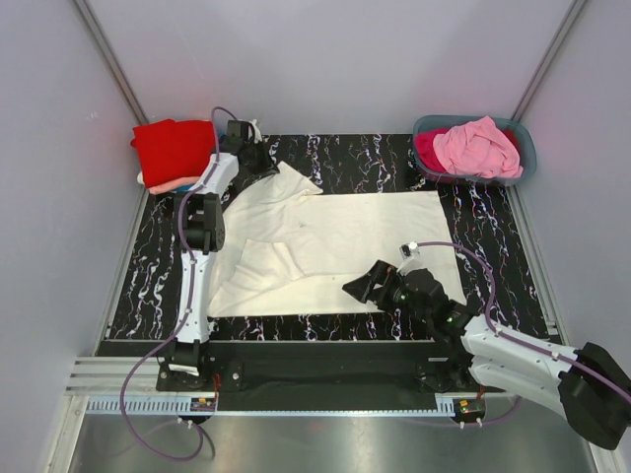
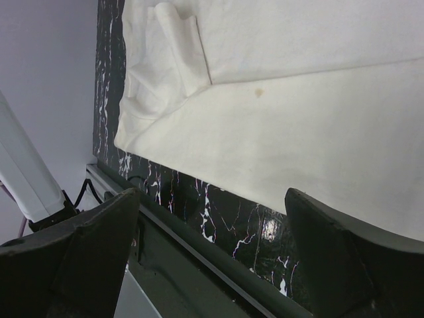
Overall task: Fold and stack the t-shirts
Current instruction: Fold the tshirt
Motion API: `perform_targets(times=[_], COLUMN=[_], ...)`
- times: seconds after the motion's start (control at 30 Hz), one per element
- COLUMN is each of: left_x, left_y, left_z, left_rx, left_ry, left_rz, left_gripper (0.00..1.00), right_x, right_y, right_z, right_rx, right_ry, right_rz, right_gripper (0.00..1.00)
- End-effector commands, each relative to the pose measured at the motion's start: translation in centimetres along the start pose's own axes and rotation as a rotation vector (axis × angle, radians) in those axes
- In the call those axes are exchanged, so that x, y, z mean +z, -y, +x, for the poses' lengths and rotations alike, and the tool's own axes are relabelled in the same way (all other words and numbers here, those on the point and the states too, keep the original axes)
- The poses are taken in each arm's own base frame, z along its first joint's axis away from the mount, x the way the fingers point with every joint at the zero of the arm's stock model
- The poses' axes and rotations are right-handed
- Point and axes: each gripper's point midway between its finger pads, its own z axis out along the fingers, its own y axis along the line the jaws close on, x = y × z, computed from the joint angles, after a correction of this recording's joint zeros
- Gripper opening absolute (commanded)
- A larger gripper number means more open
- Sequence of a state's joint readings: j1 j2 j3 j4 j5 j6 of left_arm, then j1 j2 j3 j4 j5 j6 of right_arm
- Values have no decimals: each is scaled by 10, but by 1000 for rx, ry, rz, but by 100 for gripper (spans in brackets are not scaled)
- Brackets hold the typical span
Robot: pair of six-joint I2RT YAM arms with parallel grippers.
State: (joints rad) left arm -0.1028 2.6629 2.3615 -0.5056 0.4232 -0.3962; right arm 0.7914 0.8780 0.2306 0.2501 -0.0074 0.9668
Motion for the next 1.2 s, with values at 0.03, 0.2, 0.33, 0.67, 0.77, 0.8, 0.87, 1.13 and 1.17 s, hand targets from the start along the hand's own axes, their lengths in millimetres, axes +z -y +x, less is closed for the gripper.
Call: perform_targets(times=[0.03, 0.2, 0.33, 0.67, 0.77, 0.8, 0.87, 1.13, 1.17], left_x=[2, -19, -67, -176, -204, -220, -226, -281, -287], left_y=[2, 15, 43, 95, 103, 113, 107, 118, 118], left_z=[5, 2, -10, 33, 59, 60, 85, 151, 155], left_rx=[4, 4, 37, 159, 179, 195, 187, 238, 238], left_ry=[-12, -11, 19, -16, -24, 7, -24, 9, 20], left_rz=[12, 24, 35, -24, -50, -43, -66, -66, -70], left_gripper=[0, 0, 0, 0, 0, 0, 0, 0, 0], right_x=[2, -5, -27, -49, -75, -83, -104, -135, -135], right_y=[-12, -1, 5, 3, -10, -13, -30, -41, -51], right_z=[-13, -24, -37, -64, -99, -113, -139, -207, -216], right_rx=[5, 24, 100, 58, -20, -48, -118, -362, -367], right_ry=[56, 126, 241, 309, 402, 453, 519, 595, 600], right_rz=[-24, 31, -3, 121, 213, 236, 265, 662, 657], right_gripper=[98, 98, 100, 100, 100, 100, 100, 100, 100])
